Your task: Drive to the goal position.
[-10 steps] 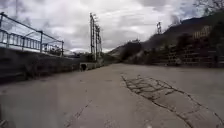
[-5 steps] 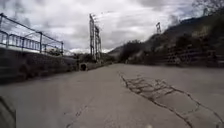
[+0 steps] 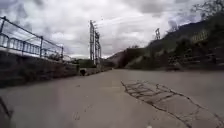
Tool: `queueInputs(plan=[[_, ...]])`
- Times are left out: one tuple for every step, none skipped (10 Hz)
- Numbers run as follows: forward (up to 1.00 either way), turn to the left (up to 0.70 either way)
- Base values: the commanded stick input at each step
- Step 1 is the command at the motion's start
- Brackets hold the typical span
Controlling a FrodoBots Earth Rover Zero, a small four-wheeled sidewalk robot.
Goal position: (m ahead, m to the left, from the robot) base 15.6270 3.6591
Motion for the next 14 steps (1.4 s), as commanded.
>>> queueInputs(plan=[[0.70, 0.00], [0.70, 0.00], [0.70, 0.00], [0.70, 0.00], [0.70, 0.00], [0.70, 0.00], [0.70, 0.00], [0.70, 0.00], [0.70, 0.00], [0.70, 0.00], [0.70, 0.00], [0.70, 0.00], [0.70, 0.00], [0.70, 0.00]])
